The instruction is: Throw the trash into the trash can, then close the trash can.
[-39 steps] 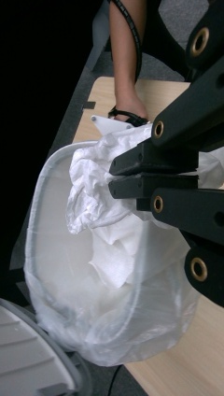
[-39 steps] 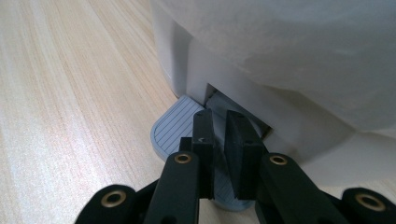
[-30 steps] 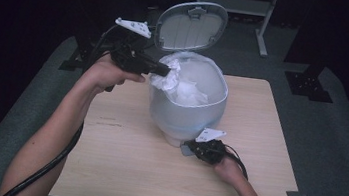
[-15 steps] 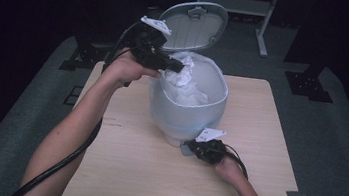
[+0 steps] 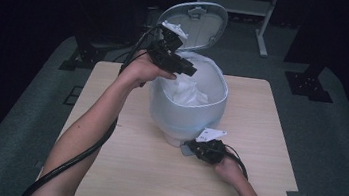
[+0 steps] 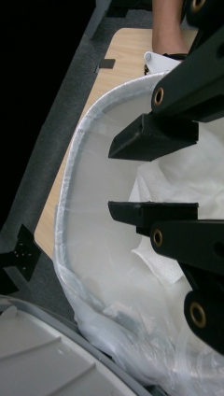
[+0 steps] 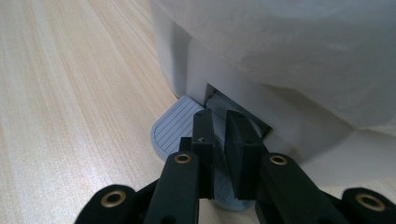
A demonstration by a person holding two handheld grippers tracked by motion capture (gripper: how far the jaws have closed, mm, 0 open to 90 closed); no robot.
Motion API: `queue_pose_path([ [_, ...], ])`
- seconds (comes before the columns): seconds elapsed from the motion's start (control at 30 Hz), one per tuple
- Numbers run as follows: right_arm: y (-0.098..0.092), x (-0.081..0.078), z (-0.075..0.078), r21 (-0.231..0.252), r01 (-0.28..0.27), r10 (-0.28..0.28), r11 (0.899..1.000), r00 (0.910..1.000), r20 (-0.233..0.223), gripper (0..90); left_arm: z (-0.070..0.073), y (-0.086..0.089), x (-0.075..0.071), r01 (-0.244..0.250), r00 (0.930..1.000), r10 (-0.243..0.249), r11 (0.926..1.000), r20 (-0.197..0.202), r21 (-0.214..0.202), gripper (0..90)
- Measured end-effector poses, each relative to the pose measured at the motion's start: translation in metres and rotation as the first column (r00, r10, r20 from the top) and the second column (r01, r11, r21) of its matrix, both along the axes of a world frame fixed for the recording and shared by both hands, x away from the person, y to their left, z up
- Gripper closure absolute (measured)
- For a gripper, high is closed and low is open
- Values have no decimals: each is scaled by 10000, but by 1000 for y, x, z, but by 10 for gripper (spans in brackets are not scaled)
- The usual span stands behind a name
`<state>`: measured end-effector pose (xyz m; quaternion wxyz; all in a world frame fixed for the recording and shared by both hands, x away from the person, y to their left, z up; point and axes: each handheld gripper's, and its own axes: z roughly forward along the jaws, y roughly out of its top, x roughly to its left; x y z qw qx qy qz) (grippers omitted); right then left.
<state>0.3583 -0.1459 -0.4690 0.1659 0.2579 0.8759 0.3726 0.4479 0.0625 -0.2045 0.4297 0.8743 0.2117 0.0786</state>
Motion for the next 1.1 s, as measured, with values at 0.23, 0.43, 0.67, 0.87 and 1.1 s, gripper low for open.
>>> queue_pose_path([
  [0.23,0,0,0,-20,22,-22,10000,10000,25,815,-1,12,-11,16,10000,-16,9997,-29,-244,582],
  [0.43,0,0,0,-26,29,-29,10000,10000,66,813,-5,37,-27,-81,10000,81,9985,11,-538,500],
  [0.67,1,-2,1,-43,202,-201,9998,9997,101,789,-17,72,-53,-269,9996,278,9961,95,-842,406],
  [0.87,0,-2,4,-211,172,-169,9996,9998,104,765,-30,96,-73,-508,9987,515,9933,36,-1038,371],
  [1.1,-23,-26,21,375,324,-335,9988,9990,288,756,-56,117,-94,-619,9981,609,9921,-121,-1091,324],
])
